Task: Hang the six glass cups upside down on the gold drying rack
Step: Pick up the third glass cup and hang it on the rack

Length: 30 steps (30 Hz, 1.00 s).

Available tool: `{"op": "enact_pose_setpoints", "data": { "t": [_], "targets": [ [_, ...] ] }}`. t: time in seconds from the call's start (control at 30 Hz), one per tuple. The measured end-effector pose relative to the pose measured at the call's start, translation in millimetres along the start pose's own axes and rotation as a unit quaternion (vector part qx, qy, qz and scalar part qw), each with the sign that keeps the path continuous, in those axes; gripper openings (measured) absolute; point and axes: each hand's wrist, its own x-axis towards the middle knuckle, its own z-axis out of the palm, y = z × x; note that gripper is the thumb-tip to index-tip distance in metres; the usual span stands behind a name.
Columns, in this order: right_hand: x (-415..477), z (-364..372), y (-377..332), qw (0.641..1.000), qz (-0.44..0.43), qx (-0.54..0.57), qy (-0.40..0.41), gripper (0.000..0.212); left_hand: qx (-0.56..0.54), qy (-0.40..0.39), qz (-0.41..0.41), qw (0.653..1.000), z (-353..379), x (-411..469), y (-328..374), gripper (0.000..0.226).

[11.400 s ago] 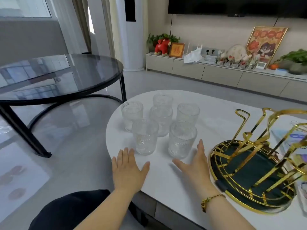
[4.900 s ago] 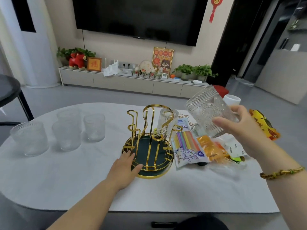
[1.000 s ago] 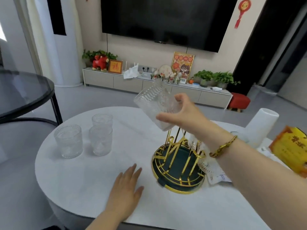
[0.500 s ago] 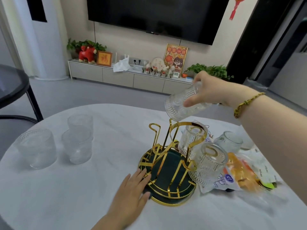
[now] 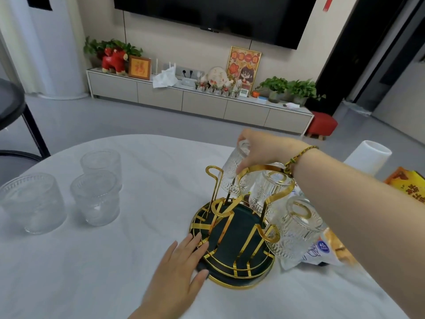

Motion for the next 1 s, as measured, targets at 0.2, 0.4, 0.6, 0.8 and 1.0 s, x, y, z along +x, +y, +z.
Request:
{"op": "enact_pose_setpoints", "data": {
  "t": [0.2, 0.4, 0.6, 0.8, 1.0],
  "targets": [
    [11.3, 10.0, 4.7, 0.999, 0.009, -0.009, -0.029, 0.079, 0.061, 0.002, -0.017, 0.998, -17.0, -4.8, 8.6, 0.086],
    [16.6, 15.9, 5.9, 0.997, 0.003, -0.025, -0.068, 0.078, 0.088, 0.026, -0.033, 0.995, -12.9, -5.9, 10.0, 0.073],
    [20.3, 18.3, 8.9, 0.996, 0.012, -0.042, -0.079, 0.079, 0.074, -0.01, -0.029, 0.997, -13.8, -7.3, 10.4, 0.072],
    [15.1, 18.3, 10.0, 0.997, 0.038, -0.024, -0.066, 0.089, 0.008, 0.02, 0.01, 1.0, 1.4, -4.8, 1.0, 0.084],
    [-12.0, -3.1, -0.8, 0.996, 0.003, 0.048, 0.073, 0.073, 0.018, 0.028, -0.014, 0.999, -8.1, -18.0, 2.3, 0.125]
  ]
}}
